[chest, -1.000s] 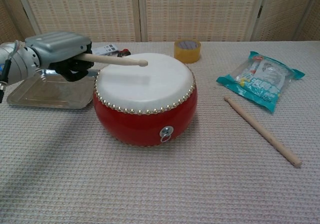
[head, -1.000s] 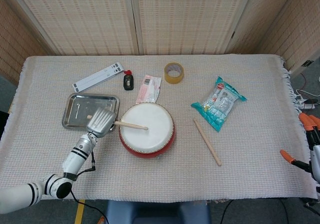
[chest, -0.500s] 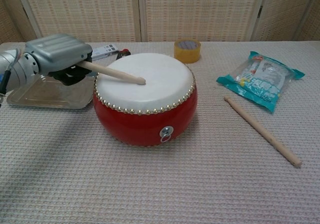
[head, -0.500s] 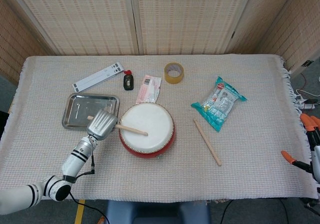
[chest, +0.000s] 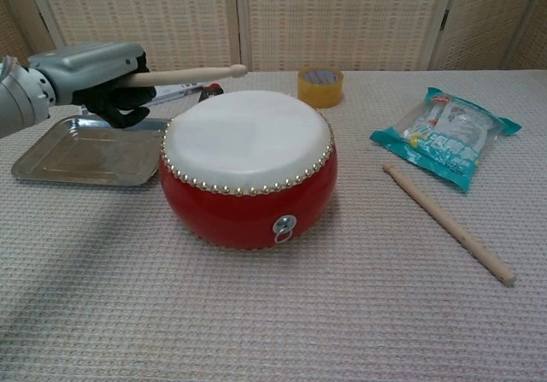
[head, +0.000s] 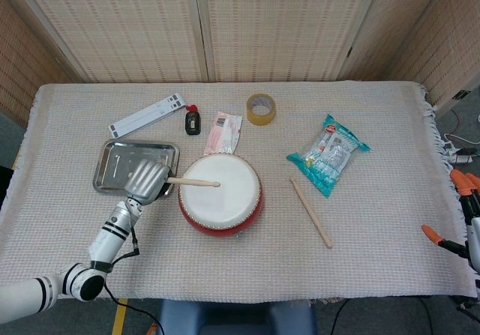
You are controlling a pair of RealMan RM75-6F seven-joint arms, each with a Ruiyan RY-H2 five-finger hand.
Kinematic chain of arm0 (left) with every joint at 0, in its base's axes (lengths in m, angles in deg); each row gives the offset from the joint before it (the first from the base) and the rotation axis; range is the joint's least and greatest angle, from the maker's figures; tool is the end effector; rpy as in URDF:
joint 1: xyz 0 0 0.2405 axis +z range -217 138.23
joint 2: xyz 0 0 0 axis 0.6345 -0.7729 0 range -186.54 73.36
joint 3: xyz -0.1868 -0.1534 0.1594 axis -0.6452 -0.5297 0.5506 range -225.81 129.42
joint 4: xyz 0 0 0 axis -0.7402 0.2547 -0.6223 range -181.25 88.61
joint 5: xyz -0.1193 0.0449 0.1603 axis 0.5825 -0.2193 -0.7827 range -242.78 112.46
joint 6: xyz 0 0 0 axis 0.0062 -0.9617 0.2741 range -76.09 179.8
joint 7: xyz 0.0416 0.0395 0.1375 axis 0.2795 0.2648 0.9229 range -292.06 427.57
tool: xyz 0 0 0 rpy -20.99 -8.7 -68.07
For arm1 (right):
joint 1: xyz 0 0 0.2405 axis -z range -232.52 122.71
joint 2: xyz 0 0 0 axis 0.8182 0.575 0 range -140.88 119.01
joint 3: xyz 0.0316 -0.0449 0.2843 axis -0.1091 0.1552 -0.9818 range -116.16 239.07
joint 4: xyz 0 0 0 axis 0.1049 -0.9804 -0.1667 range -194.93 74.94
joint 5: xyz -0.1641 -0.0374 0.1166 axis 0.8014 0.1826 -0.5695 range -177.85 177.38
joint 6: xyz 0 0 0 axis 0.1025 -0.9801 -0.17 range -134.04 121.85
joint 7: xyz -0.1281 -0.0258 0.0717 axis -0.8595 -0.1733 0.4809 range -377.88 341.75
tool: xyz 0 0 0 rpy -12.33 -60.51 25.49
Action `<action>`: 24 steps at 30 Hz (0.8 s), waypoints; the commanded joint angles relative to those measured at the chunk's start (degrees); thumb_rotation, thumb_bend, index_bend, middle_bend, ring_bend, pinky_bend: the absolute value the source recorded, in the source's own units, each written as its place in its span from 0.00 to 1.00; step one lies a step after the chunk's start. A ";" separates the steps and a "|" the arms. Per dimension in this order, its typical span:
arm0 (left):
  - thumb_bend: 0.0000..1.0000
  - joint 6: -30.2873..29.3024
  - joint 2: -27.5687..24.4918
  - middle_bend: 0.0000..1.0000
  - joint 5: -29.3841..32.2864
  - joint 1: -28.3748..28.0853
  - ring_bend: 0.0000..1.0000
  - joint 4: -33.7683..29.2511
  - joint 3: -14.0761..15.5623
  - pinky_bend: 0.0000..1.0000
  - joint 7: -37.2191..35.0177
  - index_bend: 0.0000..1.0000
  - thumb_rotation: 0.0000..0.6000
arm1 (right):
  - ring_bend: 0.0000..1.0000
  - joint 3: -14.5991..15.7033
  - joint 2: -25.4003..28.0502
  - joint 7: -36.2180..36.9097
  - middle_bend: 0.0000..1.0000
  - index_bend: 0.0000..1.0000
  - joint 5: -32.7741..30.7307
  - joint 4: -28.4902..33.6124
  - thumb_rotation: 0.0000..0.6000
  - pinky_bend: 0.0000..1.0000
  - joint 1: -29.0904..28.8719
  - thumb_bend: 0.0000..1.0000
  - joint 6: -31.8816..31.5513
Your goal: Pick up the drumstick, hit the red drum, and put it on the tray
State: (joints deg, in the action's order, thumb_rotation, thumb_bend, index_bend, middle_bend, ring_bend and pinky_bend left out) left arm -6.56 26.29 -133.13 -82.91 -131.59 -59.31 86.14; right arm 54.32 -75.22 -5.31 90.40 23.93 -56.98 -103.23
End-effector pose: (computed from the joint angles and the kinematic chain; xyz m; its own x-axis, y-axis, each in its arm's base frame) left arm -0.1653 0.3900 0.0369 0.4898 0.1067 0.8653 0.8152 -0.4080 -0.4111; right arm -0.3426 -0.1823 0.2248 0.3025 0.2513 0.9194 -0.9391 -0.0862 0.3325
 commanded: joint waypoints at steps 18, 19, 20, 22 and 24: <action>0.80 -0.23 -1.17 1.00 1.01 0.18 1.00 2.46 -1.78 1.00 0.18 1.00 1.00 | 0.00 0.01 -0.10 0.48 0.09 0.03 -0.07 -0.31 1.00 0.15 0.37 0.05 -0.54; 0.80 -0.21 -0.58 1.00 0.56 -0.20 1.00 3.78 -1.05 1.00 2.27 1.00 1.00 | 0.00 0.00 -0.14 0.50 0.09 0.03 -0.13 -0.34 1.00 0.15 0.35 0.05 -0.47; 0.80 0.03 0.42 1.00 0.37 -0.61 1.00 5.46 -0.14 1.00 4.67 1.00 1.00 | 0.00 0.02 -0.18 0.55 0.09 0.03 -0.20 -0.39 1.00 0.15 0.32 0.05 -0.32; 0.80 0.93 1.89 1.00 0.63 -1.08 1.00 7.52 1.00 1.00 7.14 1.00 1.00 | 0.00 0.07 -0.24 0.61 0.09 0.03 -0.22 -0.45 1.00 0.15 0.23 0.05 -0.08; 0.80 2.20 2.95 1.00 0.92 -1.49 1.00 9.25 2.19 1.00 9.31 1.00 1.00 | 0.00 0.06 -0.25 0.60 0.09 0.03 -0.23 -0.49 1.00 0.15 0.20 0.05 -0.01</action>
State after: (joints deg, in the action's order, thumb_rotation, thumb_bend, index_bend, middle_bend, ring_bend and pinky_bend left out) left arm -6.37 27.32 -132.50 -83.37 -126.19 -59.20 87.91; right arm 54.38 -75.47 -4.70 90.17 23.44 -56.78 -103.24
